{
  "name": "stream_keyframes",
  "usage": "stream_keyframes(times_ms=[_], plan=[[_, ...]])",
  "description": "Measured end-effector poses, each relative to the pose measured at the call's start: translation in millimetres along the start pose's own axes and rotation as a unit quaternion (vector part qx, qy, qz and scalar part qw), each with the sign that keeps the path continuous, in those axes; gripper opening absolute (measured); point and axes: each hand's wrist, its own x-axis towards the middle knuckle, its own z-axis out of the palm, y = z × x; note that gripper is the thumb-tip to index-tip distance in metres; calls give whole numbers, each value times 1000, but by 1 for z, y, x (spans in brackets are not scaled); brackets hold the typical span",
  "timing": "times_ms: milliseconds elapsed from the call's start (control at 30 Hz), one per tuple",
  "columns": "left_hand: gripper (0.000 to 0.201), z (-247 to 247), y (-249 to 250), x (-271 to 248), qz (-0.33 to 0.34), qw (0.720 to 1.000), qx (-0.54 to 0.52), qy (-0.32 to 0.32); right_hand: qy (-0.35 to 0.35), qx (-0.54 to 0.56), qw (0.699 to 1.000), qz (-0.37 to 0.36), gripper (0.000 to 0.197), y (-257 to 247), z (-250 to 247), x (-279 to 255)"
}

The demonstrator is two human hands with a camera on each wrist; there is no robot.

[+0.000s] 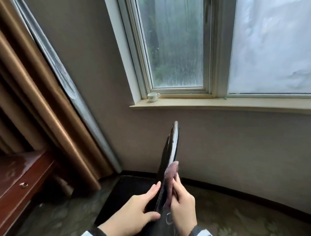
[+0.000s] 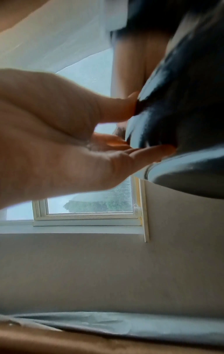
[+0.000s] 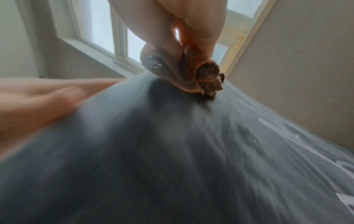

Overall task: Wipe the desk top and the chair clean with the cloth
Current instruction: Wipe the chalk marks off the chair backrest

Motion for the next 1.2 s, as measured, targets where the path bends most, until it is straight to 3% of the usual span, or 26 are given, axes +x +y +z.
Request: stream_keyframes(times_ms=[133, 267, 367, 500, 600, 667, 767, 933, 1100, 1200], plan=[[77, 8, 0, 17, 11, 999, -17, 32, -11, 0, 998, -58, 47, 4, -3, -38], [75, 13, 5, 27, 12, 998, -7, 56, -47, 37, 995, -74, 48, 14, -15, 6], [70, 19, 14, 31, -15, 996, -6, 90, -91, 13, 985, -148, 50, 23, -23, 38], [56, 33, 36, 30, -81, 978, -24, 190, -195, -114, 917, -328, 40, 45, -41, 76], [48, 54, 52, 32, -139, 945, -46, 293, -308, -145, 844, -413, 46, 45, -67, 101], [43, 68, 60, 36, -171, 917, -59, 355, -337, -155, 809, -456, 47, 43, -77, 112], [40, 83, 70, 38, -202, 885, -87, 409, -333, -155, 802, -470, 42, 46, -77, 113], [38, 91, 84, 36, -228, 872, -19, 433, -305, -147, 795, -504, 42, 53, -71, 111], [36, 110, 75, 35, -201, 841, 56, 499, -220, -111, 779, -577, 42, 63, -67, 110], [35, 119, 63, 36, -153, 830, 71, 531, -171, -77, 772, -607, 39, 78, -60, 108]])
